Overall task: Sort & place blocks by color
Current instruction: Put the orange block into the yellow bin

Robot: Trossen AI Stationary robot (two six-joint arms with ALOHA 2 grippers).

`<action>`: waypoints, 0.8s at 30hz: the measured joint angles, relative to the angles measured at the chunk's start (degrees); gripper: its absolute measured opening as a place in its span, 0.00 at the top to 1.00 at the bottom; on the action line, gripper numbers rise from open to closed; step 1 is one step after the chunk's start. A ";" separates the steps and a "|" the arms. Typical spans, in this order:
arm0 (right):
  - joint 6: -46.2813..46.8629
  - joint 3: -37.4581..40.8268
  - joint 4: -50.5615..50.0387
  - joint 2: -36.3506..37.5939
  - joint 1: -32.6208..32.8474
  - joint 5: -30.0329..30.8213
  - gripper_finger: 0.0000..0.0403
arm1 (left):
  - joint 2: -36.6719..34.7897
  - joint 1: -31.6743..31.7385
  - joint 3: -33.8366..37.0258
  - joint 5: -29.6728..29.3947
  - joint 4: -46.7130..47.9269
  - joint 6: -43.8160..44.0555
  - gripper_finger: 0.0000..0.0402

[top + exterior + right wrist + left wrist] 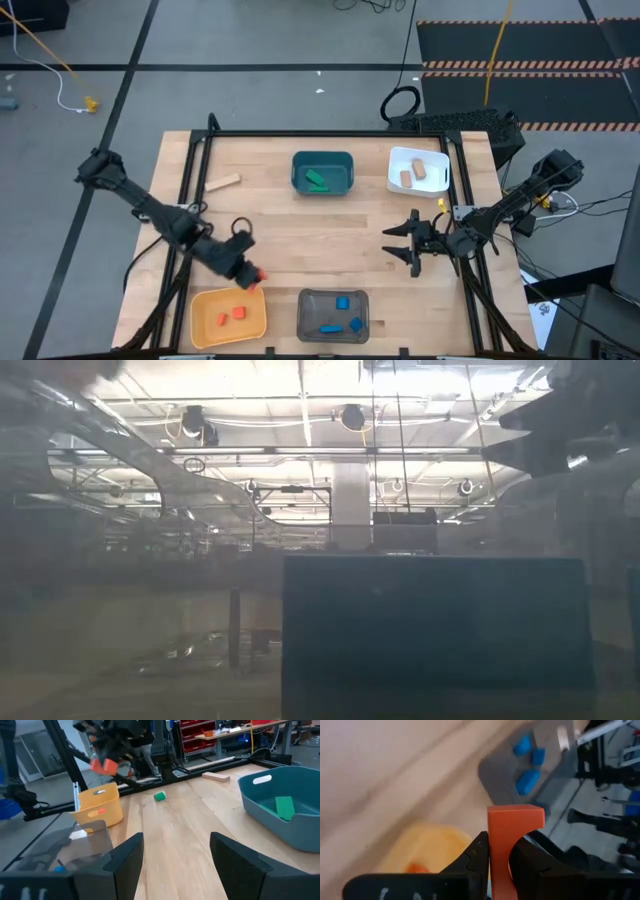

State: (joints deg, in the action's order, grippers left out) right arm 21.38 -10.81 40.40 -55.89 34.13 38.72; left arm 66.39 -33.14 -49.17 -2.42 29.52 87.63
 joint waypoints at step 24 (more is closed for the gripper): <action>-0.01 0.00 -0.11 -0.01 -0.02 0.00 0.45 | 8.69 -17.60 -0.02 2.88 0.27 28.14 0.85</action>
State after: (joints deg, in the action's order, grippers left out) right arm 21.37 -10.81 40.28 -55.90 34.11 38.72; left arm 75.08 -50.74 -49.19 0.46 29.79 115.78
